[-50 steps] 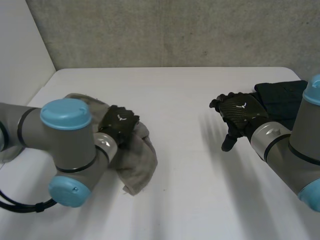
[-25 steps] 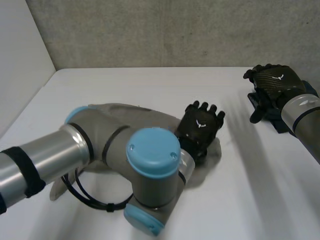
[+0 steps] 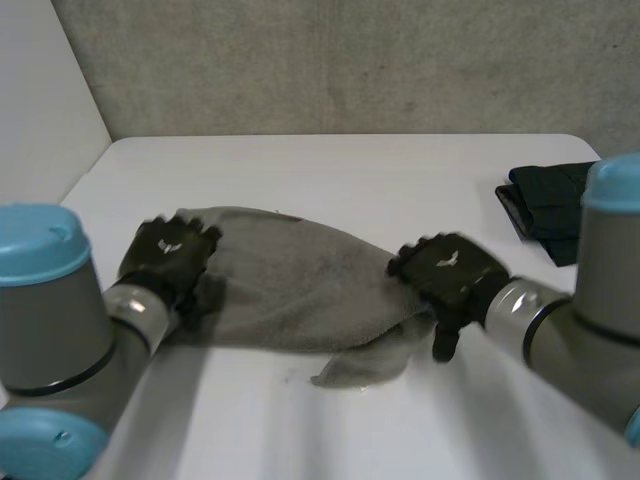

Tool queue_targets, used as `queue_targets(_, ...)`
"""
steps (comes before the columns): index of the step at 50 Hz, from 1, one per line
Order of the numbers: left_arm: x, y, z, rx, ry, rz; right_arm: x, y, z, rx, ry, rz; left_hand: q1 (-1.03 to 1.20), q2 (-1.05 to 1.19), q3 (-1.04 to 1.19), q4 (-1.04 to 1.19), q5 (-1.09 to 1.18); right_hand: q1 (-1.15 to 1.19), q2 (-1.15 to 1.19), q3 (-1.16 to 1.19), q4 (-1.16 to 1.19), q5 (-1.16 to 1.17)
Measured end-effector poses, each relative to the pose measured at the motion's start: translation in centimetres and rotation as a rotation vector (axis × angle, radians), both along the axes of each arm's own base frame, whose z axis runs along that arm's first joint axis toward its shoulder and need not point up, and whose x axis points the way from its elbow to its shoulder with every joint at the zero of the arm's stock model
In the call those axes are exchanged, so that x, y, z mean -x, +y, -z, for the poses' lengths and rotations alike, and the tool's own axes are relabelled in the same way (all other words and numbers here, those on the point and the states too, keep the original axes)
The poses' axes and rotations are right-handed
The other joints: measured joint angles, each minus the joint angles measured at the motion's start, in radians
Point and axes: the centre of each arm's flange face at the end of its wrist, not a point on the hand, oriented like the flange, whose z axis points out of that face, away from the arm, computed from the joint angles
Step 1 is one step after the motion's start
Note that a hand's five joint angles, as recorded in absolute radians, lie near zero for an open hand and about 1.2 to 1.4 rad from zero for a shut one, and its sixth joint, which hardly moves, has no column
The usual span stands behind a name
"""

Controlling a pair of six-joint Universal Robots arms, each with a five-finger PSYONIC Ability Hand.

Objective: Fold the laundry.

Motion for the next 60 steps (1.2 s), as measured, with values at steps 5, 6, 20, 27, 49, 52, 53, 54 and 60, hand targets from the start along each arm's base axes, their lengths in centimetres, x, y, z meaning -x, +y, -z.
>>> queue_targets(5,-3.1,0.3,1.7,-0.089,-0.046,-0.079,-1.5,2.3,1.6,0.015,-0.003,-0.086,0.0,0.001,0.0,0.0,0.002,0.0,0.0,0.0,0.0,0.0)
queue_targets(6,-3.4,0.3,1.8,-0.095,-0.05,-0.087,-1.7,2.5,1.9,0.024,-0.007,-0.094,0.0,0.003,0.0,0.0,0.002,0.0,0.0,0.0,0.0,0.0)
queue_targets(20,-4.6,-1.8,4.8,-0.104,-0.098,-0.135,-2.8,1.3,6.5,0.138,0.041,-0.076,0.178,0.16,0.149,0.161,0.146,0.261,0.321,0.327,0.29,0.27)
queue_targets(27,-3.9,-3.0,6.7,-0.089,-0.112,-0.12,-2.6,0.3,6.5,0.171,0.05,-0.038,0.538,0.504,0.477,0.487,0.463,0.744,0.951,0.948,0.947,0.902)
queue_targets(49,-3.2,0.8,-6.8,0.262,-0.009,-0.058,0.9,-1.8,-6.4,0.223,-0.015,-0.008,0.942,0.988,0.975,0.993,0.901,0.744,0.951,0.95,0.951,0.904)
queue_targets(52,-3.4,1.8,-8.8,0.284,0.049,-0.058,1.3,-2.1,-8.1,0.213,-0.028,-0.025,0.942,0.988,0.975,0.993,0.901,0.744,0.951,0.95,0.951,0.904)
queue_targets(53,-3.4,1.9,-9.1,0.281,0.063,-0.058,1.5,-2.4,-8.8,0.203,-0.035,-0.036,0.942,0.988,0.975,0.993,0.901,0.745,0.951,0.95,0.951,0.906)
queue_targets(54,-3.4,1.9,-9.2,0.278,0.068,-0.058,1.5,-2.5,-9.0,0.198,-0.037,-0.039,0.942,0.988,0.975,0.993,0.901,0.745,0.951,0.95,0.951,0.906)
queue_targets(60,-2.1,0.3,-6.7,0.165,0.061,-0.046,1.1,-5.5,-7.5,0.123,-0.016,-0.065,0.942,0.988,0.976,0.993,0.901,0.745,0.951,0.958,0.952,0.912)
